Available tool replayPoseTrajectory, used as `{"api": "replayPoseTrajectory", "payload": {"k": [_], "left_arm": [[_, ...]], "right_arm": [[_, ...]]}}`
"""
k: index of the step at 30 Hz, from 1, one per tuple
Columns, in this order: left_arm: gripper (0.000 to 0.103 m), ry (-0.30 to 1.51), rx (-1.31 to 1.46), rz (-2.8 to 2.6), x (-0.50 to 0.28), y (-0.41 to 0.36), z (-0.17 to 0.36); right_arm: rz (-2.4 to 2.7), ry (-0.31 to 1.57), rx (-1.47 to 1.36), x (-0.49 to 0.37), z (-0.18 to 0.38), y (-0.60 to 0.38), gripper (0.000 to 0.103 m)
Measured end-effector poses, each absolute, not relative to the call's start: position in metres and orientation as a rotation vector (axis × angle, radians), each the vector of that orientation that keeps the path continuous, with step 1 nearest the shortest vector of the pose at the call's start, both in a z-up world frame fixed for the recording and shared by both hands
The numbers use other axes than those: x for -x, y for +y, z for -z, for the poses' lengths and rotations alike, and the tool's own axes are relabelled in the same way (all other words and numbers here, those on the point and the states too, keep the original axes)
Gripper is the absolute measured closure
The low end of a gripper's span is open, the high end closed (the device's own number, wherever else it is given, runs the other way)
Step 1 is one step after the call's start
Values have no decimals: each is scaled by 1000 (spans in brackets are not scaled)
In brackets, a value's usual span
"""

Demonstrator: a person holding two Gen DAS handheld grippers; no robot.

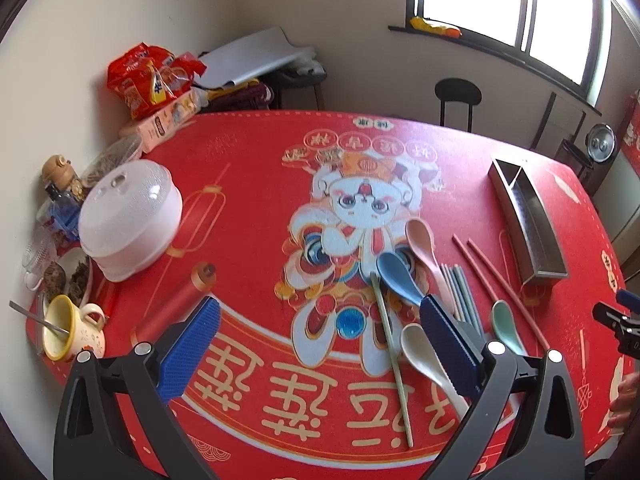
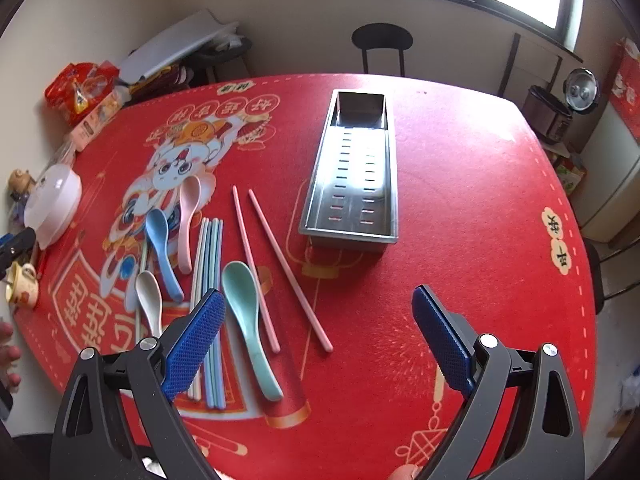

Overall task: Organize utensils
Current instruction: 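Lower both tools toward the spoons and chopsticks on the tablecloth, then grasp the mint spoon with the right tool while the left tool grasps a green chopstick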

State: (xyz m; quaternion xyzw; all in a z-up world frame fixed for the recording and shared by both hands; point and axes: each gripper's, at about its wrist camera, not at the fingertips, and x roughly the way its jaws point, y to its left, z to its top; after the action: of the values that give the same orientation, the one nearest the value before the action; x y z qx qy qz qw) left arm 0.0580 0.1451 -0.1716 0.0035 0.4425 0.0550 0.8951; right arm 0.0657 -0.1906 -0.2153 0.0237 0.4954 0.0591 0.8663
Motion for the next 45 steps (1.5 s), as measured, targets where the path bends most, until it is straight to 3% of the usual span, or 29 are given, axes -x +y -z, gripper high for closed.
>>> {"api": "replayPoseTrajectory", "payload": {"k": [5, 11, 12, 22, 27, 29, 45], "left_arm": [[5, 1014, 131, -24, -62, 149, 216], [8, 1136, 91, -31, -67, 137, 264], [15, 1150, 91, -19, -66, 136, 269], [43, 1221, 121, 104, -67, 123, 291], [76, 1239, 153, 164, -71, 117, 295], [83, 1248, 166, 182, -73, 116, 297], [84, 1260, 135, 183, -85, 109, 304]], "right_arm": [[-172, 1095, -54, -75, 232, -175, 12], [-148, 1130, -48, -74, 251, -163, 11], [-154, 1143, -59, -72, 254, -164, 11], [-128, 1196, -91, -64, 269, -171, 11], [-186, 1196, -71, -63, 266, -164, 11], [-219, 1201, -71, -63, 267, -161, 12], [-271, 1240, -75, -71, 273, -157, 12]]}}
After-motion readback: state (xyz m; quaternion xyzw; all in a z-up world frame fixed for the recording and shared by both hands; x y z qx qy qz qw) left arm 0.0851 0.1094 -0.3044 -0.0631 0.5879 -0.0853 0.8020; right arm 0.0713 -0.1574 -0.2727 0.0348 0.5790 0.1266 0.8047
